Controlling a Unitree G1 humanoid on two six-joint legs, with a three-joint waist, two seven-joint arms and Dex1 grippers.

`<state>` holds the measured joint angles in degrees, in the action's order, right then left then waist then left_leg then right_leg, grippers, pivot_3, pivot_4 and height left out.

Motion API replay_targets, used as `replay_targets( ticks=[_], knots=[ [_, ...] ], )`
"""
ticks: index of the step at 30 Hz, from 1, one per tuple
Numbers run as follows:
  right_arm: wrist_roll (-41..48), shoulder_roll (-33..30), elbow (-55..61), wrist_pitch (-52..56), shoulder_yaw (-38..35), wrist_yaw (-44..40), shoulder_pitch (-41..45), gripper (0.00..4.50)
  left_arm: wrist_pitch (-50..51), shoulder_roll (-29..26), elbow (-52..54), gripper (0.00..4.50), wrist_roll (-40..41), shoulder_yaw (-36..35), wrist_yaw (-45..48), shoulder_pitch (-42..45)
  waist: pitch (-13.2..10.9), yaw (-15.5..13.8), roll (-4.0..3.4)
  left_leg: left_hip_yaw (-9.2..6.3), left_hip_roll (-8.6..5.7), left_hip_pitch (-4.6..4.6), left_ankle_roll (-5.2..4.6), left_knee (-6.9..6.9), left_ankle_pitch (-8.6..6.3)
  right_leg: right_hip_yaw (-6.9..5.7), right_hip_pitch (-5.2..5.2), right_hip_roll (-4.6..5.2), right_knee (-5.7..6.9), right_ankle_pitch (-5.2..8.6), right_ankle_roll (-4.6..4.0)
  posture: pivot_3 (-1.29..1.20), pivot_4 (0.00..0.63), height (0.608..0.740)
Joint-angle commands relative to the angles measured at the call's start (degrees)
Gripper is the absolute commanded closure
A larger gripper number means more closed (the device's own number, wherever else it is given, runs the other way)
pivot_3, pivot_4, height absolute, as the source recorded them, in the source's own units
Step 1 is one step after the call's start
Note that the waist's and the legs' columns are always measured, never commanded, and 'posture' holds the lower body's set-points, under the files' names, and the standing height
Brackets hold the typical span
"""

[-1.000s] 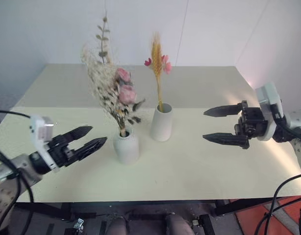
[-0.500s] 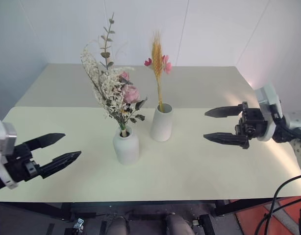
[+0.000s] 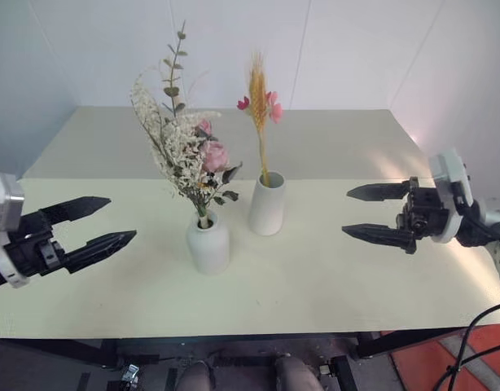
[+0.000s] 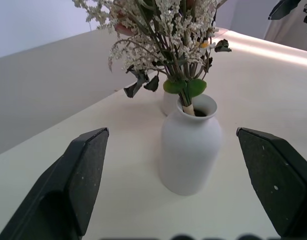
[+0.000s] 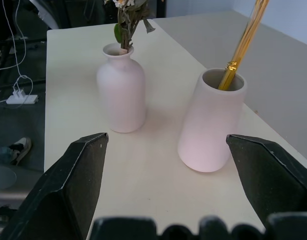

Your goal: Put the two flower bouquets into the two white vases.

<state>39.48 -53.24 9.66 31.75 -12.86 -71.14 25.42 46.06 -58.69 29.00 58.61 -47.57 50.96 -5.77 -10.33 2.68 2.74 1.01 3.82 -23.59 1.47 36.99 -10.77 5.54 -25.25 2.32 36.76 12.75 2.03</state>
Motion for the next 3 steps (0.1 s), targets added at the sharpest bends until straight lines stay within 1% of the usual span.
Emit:
replay_targets(
  ticks=[1,3],
  knots=[
    [1.35,-1.38,1.83,0.48,-2.76,0.59,0.3,0.0,-1.35,-0.46,-0.26,0.05,-0.35,0.19,-0.14,1.78,0.0,-0.01,0.0,0.0,0.0,0.0,0.0,0.0,0.0,0.0,0.0,0.0,0.0,0.0,0.0,0.0,0.15,0.74],
    [1.61,-1.38,1.96,0.74,-3.02,1.08,0.17,0.0,-0.86,-0.16,-0.44,0.05,0.01,0.47,-0.5,2.32,0.0,-0.01,0.0,0.01,0.0,-0.01,0.0,-0.01,0.0,0.0,0.0,0.0,0.0,0.0,0.0,0.0,0.15,0.74]
  ],
)
